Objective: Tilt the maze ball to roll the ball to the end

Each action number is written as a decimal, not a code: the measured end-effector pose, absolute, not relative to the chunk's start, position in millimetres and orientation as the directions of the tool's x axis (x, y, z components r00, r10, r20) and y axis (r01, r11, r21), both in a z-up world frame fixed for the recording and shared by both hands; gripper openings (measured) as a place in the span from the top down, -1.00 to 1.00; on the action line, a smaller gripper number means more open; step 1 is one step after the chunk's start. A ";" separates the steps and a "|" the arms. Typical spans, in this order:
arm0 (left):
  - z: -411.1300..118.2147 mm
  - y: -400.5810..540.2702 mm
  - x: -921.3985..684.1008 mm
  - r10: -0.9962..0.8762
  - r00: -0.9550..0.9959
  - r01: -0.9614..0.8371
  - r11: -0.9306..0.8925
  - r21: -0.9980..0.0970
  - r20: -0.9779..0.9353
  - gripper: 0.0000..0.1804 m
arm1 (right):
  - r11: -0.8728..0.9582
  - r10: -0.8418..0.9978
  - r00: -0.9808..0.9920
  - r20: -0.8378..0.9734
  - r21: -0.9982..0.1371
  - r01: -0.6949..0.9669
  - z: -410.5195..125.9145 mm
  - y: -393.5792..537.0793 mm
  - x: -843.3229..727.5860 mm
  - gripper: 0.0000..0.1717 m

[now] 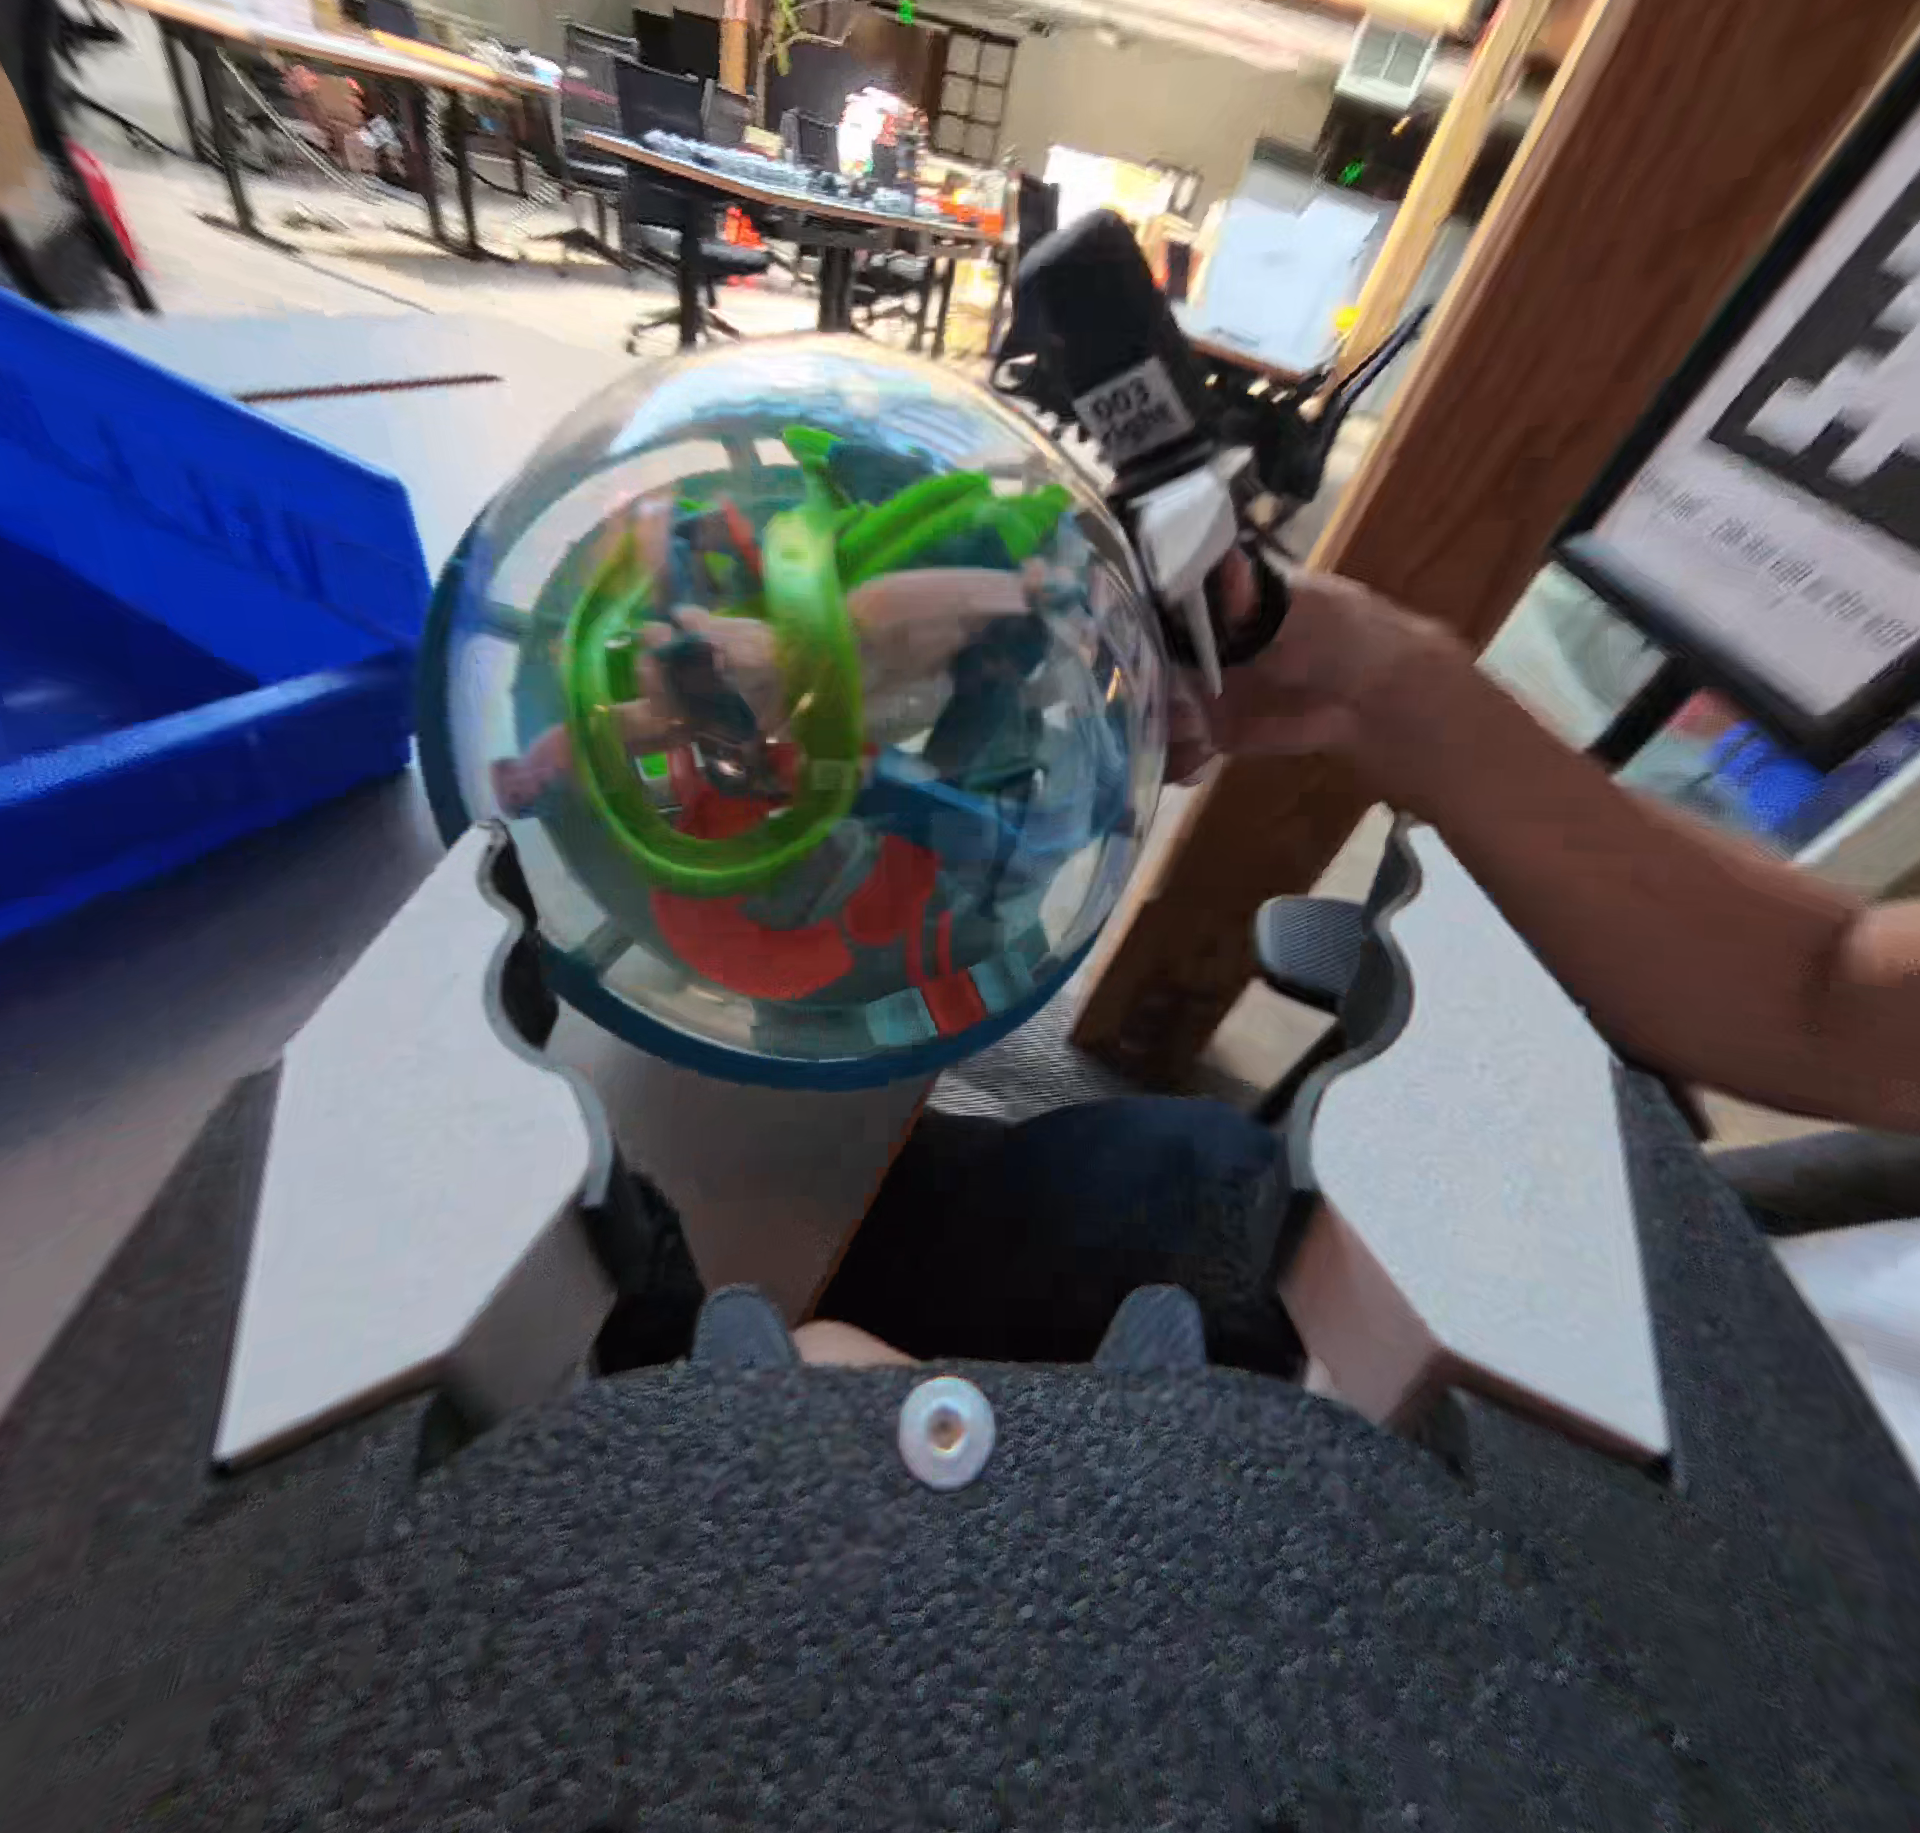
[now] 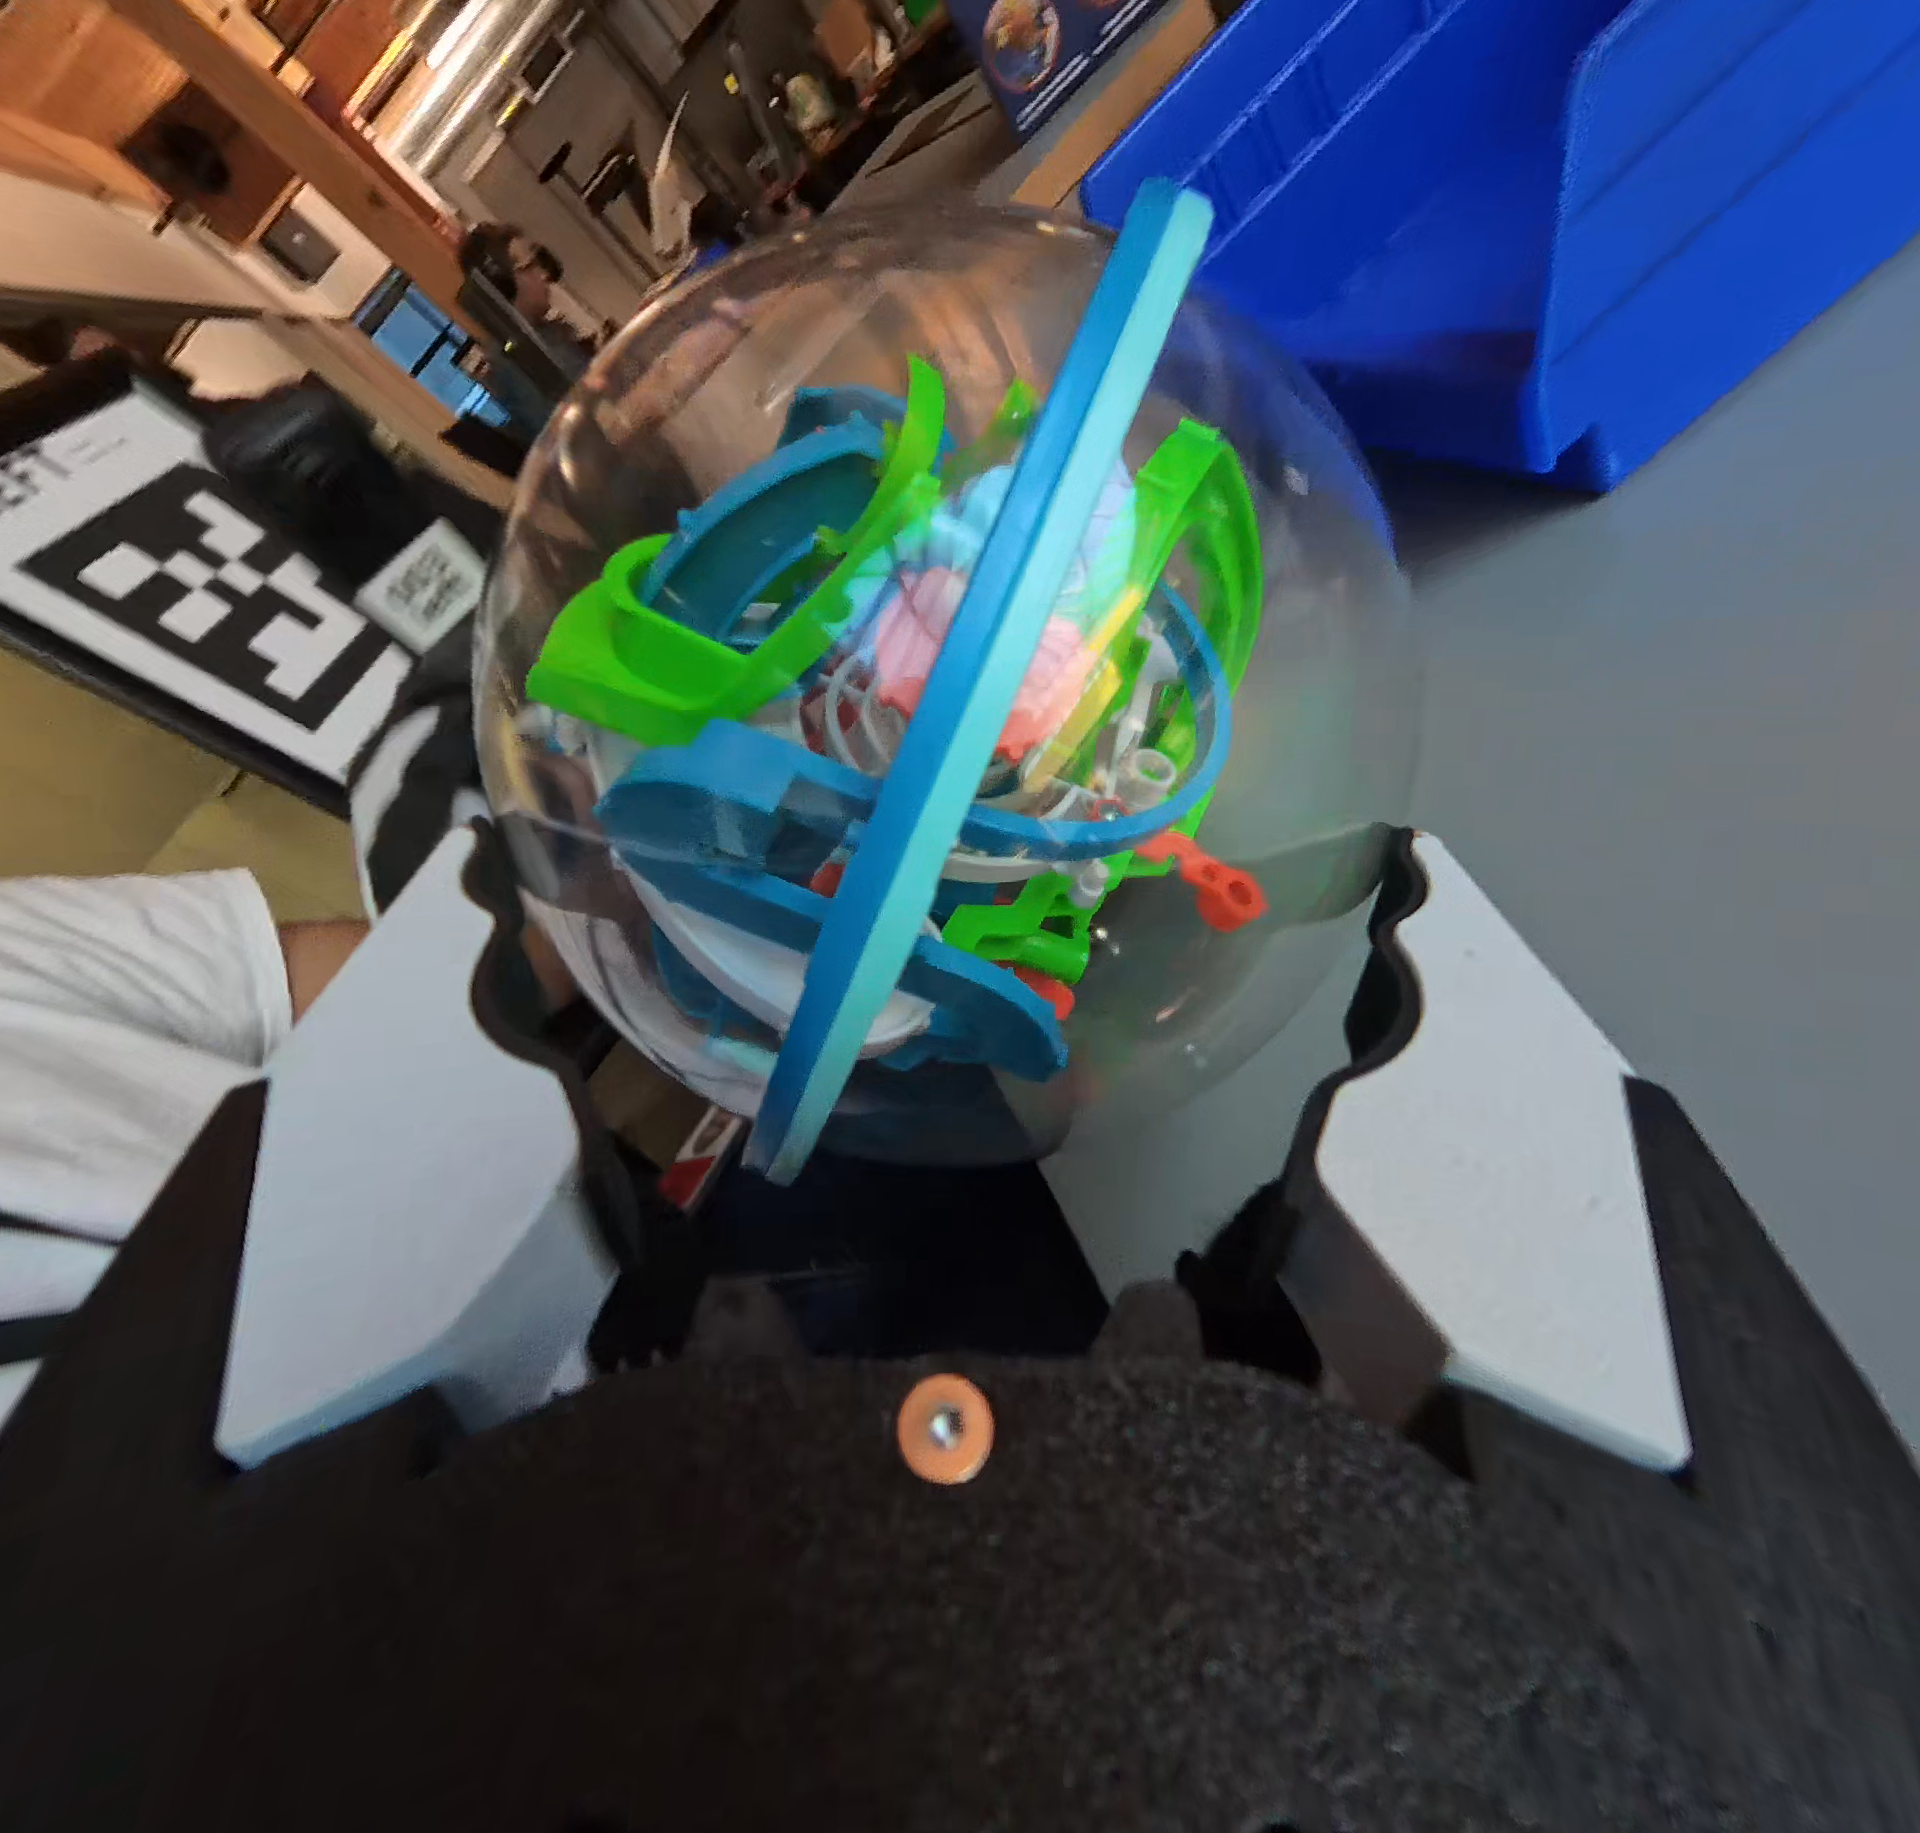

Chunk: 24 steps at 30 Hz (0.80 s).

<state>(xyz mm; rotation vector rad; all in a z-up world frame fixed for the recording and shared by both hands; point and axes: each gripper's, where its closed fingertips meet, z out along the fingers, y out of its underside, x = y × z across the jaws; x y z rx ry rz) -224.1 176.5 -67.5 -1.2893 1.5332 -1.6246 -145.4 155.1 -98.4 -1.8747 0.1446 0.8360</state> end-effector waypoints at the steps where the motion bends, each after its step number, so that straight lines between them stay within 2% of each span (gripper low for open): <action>1: -63.2 194.3 -220.8 -0.848 -0.402 -0.246 -0.263 -0.933 0.345 -0.71 | -0.469 0.319 0.753 -0.576 -0.786 -0.403 -99.1 155.7 -144.4 -0.80; 3: -68.4 222.8 -206.8 -0.819 -0.419 -0.303 -0.280 -0.911 0.392 -0.75 | -0.463 0.444 0.769 -0.459 -0.853 -0.242 -101.1 159.4 -144.2 -0.80; 6: -93.5 211.2 -194.7 -0.717 -0.515 -0.474 -0.217 -0.853 0.469 -0.74 | -0.410 0.594 0.741 -0.312 -0.910 -0.054 -102.3 170.5 -146.6 -0.80; 8: -111.5 206.3 -183.8 -0.713 -0.507 -0.540 -0.176 -0.823 0.484 -0.72 | -0.417 0.615 0.712 -0.339 -0.906 -0.071 -101.4 180.8 -146.6 -0.80; 10: -103.6 210.5 -175.4 -0.702 -0.503 -0.532 -0.208 -0.821 0.504 -0.74 | -0.454 0.595 0.705 -0.387 -0.885 -0.103 -99.0 187.8 -140.9 -0.80; 13: -38.7 217.8 -178.5 -0.777 -0.540 -0.334 -0.156 -0.930 0.324 -0.74 | -0.405 0.613 0.729 -0.305 -0.914 -0.042 -69.3 189.4 -147.7 -0.81; 16: 58.3 197.6 -214.0 -0.831 -0.555 -0.080 0.096 -0.992 -0.036 -0.73 | -0.285 0.661 0.750 -0.016 -0.931 0.230 -1.8 177.1 -176.1 -0.79; 20: 171.2 150.6 -284.2 -0.786 -0.448 0.154 0.401 -0.903 -0.425 -0.74 | -0.008 0.623 0.654 0.429 -0.833 0.553 130.4 141.2 -232.3 -0.80; 24: 252.8 109.9 -343.5 -0.732 -0.359 0.323 0.485 -0.813 -0.579 -0.73 | 0.145 0.549 0.535 0.642 -0.704 0.695 232.1 98.0 -293.1 -0.78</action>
